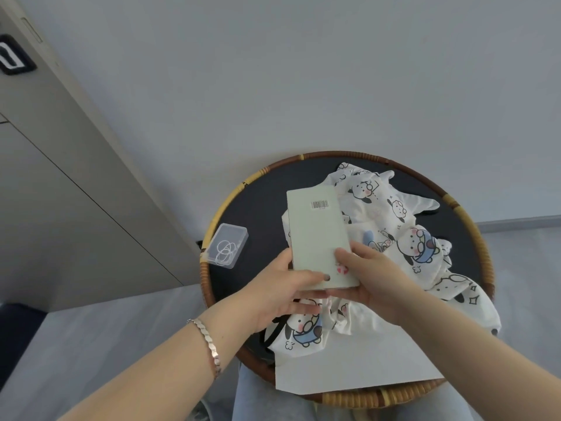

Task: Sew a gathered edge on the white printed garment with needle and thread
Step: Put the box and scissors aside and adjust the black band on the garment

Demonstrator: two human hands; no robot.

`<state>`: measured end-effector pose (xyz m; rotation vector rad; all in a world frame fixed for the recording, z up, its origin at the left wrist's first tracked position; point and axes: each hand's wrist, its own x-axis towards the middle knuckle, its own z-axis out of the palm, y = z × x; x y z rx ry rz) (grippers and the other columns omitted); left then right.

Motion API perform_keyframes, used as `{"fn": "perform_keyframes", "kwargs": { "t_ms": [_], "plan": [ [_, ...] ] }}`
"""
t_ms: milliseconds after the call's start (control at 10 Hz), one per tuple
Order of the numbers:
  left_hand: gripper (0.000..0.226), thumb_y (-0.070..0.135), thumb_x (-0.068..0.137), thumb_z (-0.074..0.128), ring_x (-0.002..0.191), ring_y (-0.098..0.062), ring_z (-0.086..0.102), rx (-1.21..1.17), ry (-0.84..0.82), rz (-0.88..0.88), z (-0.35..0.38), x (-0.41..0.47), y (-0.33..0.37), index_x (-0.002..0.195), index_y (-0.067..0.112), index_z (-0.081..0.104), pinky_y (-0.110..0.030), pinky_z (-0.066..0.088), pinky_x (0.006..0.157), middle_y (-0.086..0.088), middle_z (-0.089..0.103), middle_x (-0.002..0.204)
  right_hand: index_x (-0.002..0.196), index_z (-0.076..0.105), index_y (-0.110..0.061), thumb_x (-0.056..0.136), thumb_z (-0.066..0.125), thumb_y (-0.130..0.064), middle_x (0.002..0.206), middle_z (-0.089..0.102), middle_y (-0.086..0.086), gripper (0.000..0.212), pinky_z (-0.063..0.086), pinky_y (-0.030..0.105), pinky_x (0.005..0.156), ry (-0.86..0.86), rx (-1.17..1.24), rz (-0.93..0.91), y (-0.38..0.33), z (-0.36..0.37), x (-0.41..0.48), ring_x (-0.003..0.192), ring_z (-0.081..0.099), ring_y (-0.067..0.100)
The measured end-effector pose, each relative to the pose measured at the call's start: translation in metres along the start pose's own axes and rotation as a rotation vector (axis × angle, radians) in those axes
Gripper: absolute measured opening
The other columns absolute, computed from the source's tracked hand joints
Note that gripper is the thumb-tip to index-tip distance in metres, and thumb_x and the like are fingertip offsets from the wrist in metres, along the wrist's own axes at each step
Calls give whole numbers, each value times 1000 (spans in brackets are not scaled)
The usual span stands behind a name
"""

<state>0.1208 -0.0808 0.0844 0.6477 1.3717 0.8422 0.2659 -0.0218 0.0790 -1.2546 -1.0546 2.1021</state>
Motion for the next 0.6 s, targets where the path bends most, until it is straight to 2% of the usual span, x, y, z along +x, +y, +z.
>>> {"fn": "perform_keyframes", "kwargs": {
  "t_ms": [100, 200, 300, 400, 500, 600],
  "plan": [
    [21, 22, 95, 49, 87, -24, 69, -3, 171, 6, -7, 3, 1, 115, 18, 53, -32, 58, 67, -9, 65, 108, 114, 58, -12, 92, 49, 0, 102, 65, 15, 26, 60, 33, 63, -66, 6, 3, -1, 3, 5, 83, 66, 26],
    [21, 17, 96, 47, 87, -22, 66, 75, 390, 66, -22, 18, 0, 115, 11, 54, -27, 57, 59, -8, 62, 108, 115, 55, -12, 88, 53, 4, 100, 62, 12, 31, 57, 34, 73, -21, -182, 24, -1, 5, 15, 78, 64, 23],
    [20, 14, 97, 44, 79, -20, 62, 51, 532, 29, -41, 40, -1, 114, 7, 50, -27, 54, 55, -11, 60, 108, 110, 55, -13, 88, 54, -3, 94, 64, 10, 24, 54, 26, 71, 52, -338, 13, -1, 2, 22, 74, 63, 18],
    [18, 10, 97, 44, 79, -25, 62, 45, 546, -96, -57, 56, -4, 112, 3, 50, -29, 51, 55, -18, 61, 109, 99, 60, -11, 90, 50, -3, 82, 66, 5, 16, 53, 21, 66, 51, -399, 28, 2, -4, 25, 67, 62, 13],
    [14, 11, 94, 49, 90, -33, 63, 316, 633, -154, -68, 69, -10, 104, 1, 52, -38, 54, 64, -20, 62, 110, 88, 61, -14, 91, 46, -2, 76, 64, 3, 19, 50, 20, 62, 68, -440, 35, 1, -7, 23, 63, 60, 11],
    [18, 16, 94, 44, 95, -27, 60, 832, 729, -132, -66, 67, -3, 109, 8, 52, -35, 52, 77, -12, 61, 106, 86, 60, -15, 90, 44, -2, 74, 63, 1, 21, 48, 19, 61, 65, -534, 64, -2, -9, 24, 62, 58, 10]
  ]
}}
